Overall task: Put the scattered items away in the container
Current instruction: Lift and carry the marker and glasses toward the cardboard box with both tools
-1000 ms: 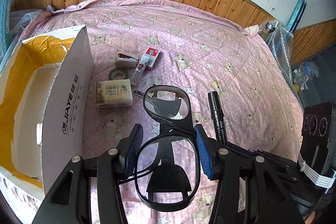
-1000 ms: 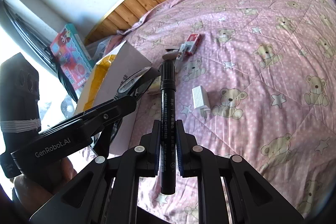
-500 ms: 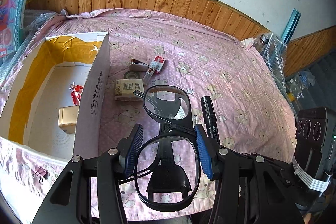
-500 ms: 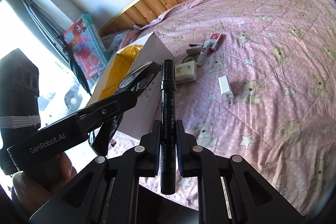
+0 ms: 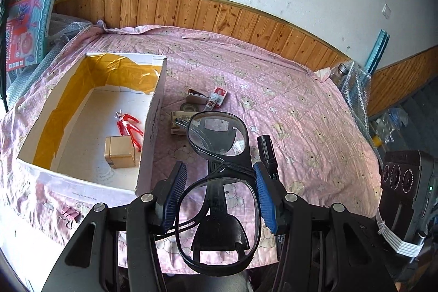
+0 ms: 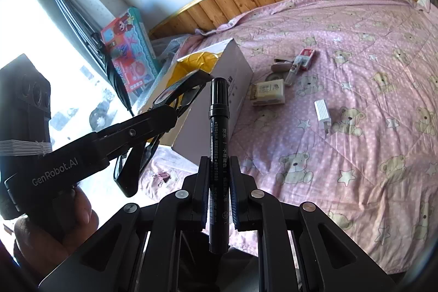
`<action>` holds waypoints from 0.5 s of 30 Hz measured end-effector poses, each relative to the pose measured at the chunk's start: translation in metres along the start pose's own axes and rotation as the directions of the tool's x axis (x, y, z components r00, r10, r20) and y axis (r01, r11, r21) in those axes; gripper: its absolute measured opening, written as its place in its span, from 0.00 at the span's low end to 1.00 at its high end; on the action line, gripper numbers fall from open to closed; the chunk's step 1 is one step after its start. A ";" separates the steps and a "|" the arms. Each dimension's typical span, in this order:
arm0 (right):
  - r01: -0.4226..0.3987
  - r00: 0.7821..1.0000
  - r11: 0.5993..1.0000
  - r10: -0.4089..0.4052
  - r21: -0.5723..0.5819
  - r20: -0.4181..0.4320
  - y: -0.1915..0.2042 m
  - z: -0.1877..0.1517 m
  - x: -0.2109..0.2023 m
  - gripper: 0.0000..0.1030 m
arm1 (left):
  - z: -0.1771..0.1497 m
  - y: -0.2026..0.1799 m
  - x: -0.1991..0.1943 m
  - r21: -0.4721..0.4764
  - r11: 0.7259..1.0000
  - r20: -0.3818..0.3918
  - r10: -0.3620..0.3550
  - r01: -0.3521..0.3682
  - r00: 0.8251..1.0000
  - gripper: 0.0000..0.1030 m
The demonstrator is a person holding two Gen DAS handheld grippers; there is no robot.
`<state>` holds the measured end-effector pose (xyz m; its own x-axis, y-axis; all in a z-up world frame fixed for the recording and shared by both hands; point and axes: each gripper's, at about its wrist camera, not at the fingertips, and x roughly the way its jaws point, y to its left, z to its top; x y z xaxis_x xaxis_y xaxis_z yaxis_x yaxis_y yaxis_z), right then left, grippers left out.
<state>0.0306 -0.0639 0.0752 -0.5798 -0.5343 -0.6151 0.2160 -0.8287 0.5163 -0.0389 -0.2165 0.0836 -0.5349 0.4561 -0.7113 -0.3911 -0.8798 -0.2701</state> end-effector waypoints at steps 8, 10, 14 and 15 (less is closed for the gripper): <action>-0.011 1.000 0.999 0.011 -0.041 -0.008 0.022 -0.001 0.004 0.13 | 0.000 0.017 -0.019 -0.031 1.000 0.035 0.003 -0.001 0.999 0.50; -0.015 1.000 0.999 0.014 -0.051 -0.012 0.026 0.000 0.006 0.13 | 0.000 0.022 -0.022 -0.042 0.999 0.042 0.004 -0.002 0.999 0.50; -0.019 1.000 0.997 0.018 -0.072 -0.021 0.035 0.002 0.010 0.13 | 0.002 0.033 -0.029 -0.064 0.998 0.058 0.007 -0.003 0.998 0.50; -0.020 1.000 0.997 0.018 -0.077 -0.024 0.037 0.002 0.012 0.13 | 0.003 0.035 -0.031 -0.069 0.998 0.062 0.007 -0.003 0.998 0.50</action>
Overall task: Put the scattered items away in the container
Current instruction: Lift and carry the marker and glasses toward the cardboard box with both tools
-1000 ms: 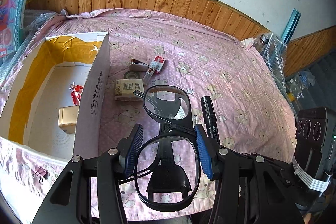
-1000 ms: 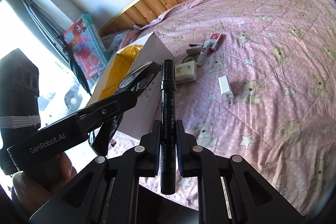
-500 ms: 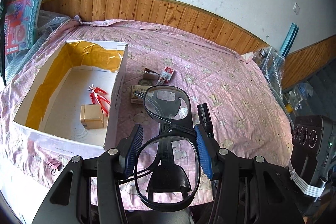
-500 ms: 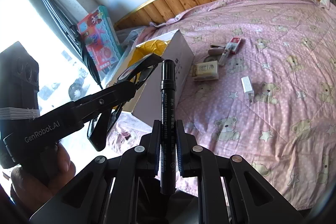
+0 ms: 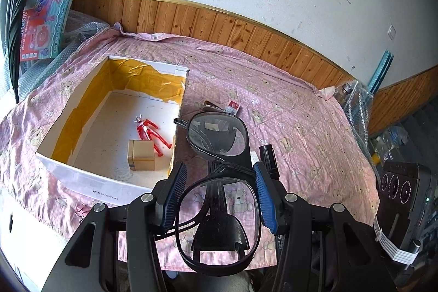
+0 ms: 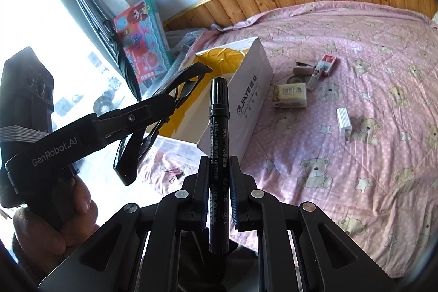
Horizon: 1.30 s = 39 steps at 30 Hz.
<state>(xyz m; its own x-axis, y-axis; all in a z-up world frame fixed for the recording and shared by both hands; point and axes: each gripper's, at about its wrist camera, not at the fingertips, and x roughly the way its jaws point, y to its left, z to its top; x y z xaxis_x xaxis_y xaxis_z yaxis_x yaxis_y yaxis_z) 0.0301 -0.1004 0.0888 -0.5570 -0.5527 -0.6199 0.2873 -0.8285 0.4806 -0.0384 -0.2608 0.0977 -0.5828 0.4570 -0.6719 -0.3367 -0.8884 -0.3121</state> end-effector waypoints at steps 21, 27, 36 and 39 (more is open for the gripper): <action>-0.050 0.997 0.996 0.046 -0.078 -0.055 0.030 0.048 0.040 0.13 | 0.040 0.054 -0.002 -0.106 0.993 0.045 0.051 -0.046 0.998 0.50; -0.069 0.995 0.994 0.063 -0.084 -0.077 0.032 0.062 0.059 0.13 | 0.050 0.074 0.006 -0.133 0.988 0.042 0.087 -0.081 0.995 0.50; -0.093 0.992 0.992 0.085 -0.083 -0.096 0.031 0.084 0.088 0.13 | 0.065 0.100 0.028 -0.151 0.979 0.012 0.141 -0.138 0.990 0.50; -0.099 0.991 0.992 0.091 -0.083 -0.100 0.031 0.092 0.097 0.13 | 0.069 0.105 0.037 -0.142 0.975 -0.004 0.173 -0.172 0.985 0.50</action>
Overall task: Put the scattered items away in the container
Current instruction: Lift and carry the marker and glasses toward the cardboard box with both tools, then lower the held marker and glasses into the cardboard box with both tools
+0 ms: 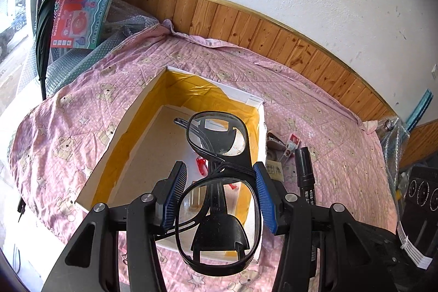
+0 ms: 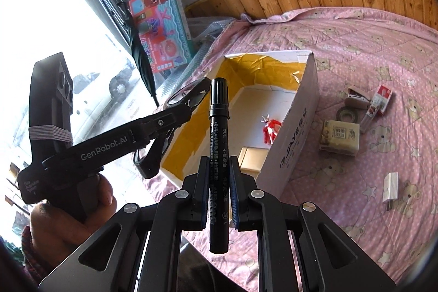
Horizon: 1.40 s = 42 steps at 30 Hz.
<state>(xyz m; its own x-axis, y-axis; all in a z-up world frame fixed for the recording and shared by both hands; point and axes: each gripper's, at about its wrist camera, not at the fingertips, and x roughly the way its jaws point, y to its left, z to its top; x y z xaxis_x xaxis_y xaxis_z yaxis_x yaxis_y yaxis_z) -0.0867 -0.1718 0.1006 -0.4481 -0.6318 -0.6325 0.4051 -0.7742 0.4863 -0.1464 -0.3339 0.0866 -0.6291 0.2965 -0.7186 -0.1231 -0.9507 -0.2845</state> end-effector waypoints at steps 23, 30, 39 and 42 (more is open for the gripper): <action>-0.017 0.998 1.000 0.018 0.018 -0.066 -0.030 0.069 0.078 0.13 | 0.045 0.011 0.075 0.060 0.991 -0.105 0.122 -0.116 0.987 0.50; 0.002 0.995 1.000 0.000 0.026 -0.096 -0.040 0.083 0.099 0.13 | 0.055 0.015 0.098 0.062 0.990 -0.143 0.134 -0.126 0.981 0.50; 0.037 0.988 0.999 -0.035 0.011 -0.150 -0.052 0.101 0.129 0.13 | 0.065 0.024 0.129 0.069 0.988 -0.207 0.150 -0.139 0.967 0.50; 0.047 0.985 0.999 -0.045 0.011 -0.169 -0.056 0.106 0.139 0.14 | 0.069 0.026 0.138 0.075 0.987 -0.220 0.157 -0.144 0.963 0.50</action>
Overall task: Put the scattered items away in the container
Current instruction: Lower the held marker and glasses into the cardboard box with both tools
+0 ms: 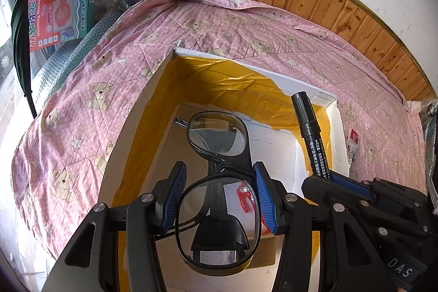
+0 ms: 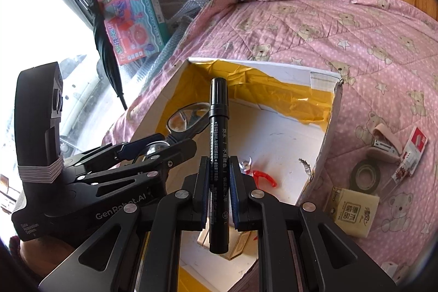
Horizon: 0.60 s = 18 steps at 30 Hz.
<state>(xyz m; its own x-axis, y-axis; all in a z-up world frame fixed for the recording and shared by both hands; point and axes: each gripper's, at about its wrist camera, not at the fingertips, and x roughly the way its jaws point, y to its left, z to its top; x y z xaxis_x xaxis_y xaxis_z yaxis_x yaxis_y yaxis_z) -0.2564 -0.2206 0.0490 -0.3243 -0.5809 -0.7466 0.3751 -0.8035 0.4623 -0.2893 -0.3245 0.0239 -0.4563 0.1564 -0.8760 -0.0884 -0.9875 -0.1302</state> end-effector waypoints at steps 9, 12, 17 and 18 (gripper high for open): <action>0.046 0.998 0.999 -0.047 -0.015 -0.042 -0.007 0.015 0.024 0.14 | 0.015 0.001 0.026 0.026 0.999 -0.027 0.035 -0.035 0.999 0.50; 0.054 0.997 0.998 -0.056 -0.029 -0.052 -0.007 0.018 0.029 0.14 | 0.017 0.002 0.033 0.031 0.999 -0.037 0.041 -0.040 0.998 0.50; 0.066 0.996 0.997 -0.069 -0.038 -0.065 -0.007 0.022 0.035 0.15 | 0.018 0.003 0.047 0.037 0.998 -0.061 0.059 -0.057 0.996 0.50; 0.070 0.995 0.997 -0.072 -0.039 -0.064 -0.007 0.022 0.035 0.16 | 0.018 0.004 0.051 0.036 0.998 -0.073 0.061 -0.058 0.996 0.50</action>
<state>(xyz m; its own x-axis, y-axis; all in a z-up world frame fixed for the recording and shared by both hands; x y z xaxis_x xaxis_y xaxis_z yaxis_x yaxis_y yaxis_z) -0.2893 -0.2383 0.0304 -0.2944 -0.5120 -0.8070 0.3854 -0.8363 0.3900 -0.3290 -0.3202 -0.0124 -0.3952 0.0945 -0.9137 -0.0932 -0.9937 -0.0625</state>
